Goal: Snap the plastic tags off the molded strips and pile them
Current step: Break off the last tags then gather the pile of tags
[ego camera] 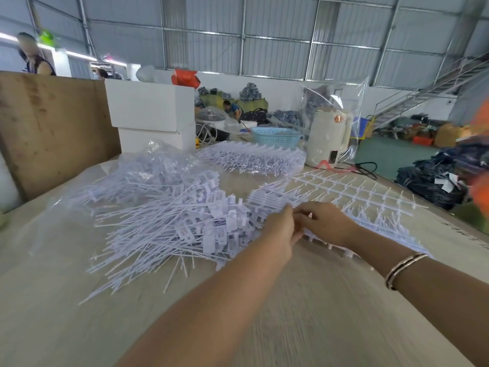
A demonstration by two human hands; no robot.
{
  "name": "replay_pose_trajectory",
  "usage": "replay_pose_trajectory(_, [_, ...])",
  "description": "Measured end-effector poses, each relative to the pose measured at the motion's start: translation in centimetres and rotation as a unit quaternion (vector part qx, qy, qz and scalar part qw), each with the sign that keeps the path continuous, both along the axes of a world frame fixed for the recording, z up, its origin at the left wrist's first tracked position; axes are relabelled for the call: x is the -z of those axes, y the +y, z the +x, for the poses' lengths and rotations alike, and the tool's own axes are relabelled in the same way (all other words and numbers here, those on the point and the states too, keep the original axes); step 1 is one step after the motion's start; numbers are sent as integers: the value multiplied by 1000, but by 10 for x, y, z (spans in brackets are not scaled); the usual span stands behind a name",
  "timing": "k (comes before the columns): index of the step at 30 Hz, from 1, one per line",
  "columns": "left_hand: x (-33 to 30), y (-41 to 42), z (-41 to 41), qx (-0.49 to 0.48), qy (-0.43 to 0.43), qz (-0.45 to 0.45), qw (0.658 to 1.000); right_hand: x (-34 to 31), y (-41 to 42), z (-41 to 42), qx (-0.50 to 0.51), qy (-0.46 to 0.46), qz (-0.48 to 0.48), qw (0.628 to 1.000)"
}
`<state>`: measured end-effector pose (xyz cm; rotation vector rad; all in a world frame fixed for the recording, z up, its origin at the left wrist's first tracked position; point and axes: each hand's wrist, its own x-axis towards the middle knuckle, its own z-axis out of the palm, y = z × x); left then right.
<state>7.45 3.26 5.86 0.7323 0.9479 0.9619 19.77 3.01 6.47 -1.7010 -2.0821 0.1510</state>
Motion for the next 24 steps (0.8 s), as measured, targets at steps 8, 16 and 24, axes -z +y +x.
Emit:
replay_pose_trajectory(8, [10, -1, 14, -124, 147, 151, 970, -14, 15, 7, 30, 14, -69, 997])
replay_pose_trajectory(16, [-11, -14, -2, -198, 157, 299, 920, -10, 20, 17, 75, -76, 16, 994])
replay_pose_trajectory(24, [-39, -16, -17, -185, 185, 376, 889, -7, 20, 13, 59, -67, 4, 996])
